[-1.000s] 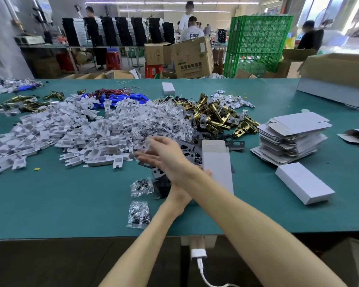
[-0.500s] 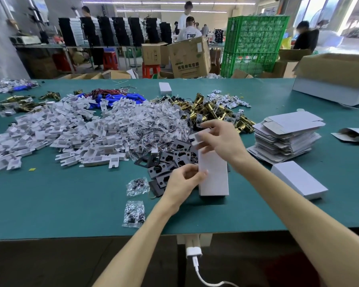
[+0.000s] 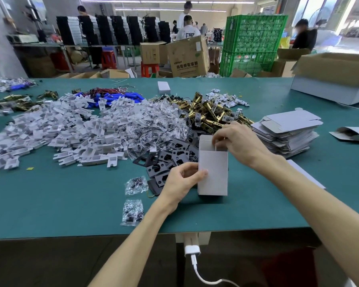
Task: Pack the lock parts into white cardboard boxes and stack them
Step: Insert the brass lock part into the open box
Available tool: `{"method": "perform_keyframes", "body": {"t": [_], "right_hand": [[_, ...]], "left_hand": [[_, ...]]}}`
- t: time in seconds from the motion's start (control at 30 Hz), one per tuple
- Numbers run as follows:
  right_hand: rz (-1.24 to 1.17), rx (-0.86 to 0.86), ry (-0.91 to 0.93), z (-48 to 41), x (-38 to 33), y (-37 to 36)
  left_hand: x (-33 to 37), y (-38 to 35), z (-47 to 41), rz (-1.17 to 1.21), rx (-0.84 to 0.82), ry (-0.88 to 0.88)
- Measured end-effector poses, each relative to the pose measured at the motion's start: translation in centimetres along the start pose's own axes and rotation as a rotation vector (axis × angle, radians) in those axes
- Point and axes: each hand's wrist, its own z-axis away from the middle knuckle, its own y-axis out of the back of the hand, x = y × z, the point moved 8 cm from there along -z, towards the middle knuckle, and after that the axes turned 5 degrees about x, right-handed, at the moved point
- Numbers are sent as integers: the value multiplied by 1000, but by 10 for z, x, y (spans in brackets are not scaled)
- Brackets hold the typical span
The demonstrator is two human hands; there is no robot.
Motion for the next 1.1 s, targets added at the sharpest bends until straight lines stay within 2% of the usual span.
{"method": "perform_keyframes", "body": {"t": [0.27,0.4,0.5,0.63,0.77,0.9,1.1], "right_hand": [[143,-170,-70,3,6,-16],[203,-66,-33,3,-10,-10],[141,47,28,2,-34,-5],[89,62,151,-3,-73,-18],[169,-19,204,-14,-101,-47],[368,-190,158,-27,-103,-75],[322,-342,49,-41,-95,-94]], "left_hand": [[-1,0,0,-7,6,2],[-2,0,0,-9,4,6],[-3,0,0,-1,-1,7],[-3,2,-1,-30,15,-3],[-6,5,-3,-111,44,15],[-10,7,-4,-166,60,27],[-5,2,-1,-183,12,-7]]}}
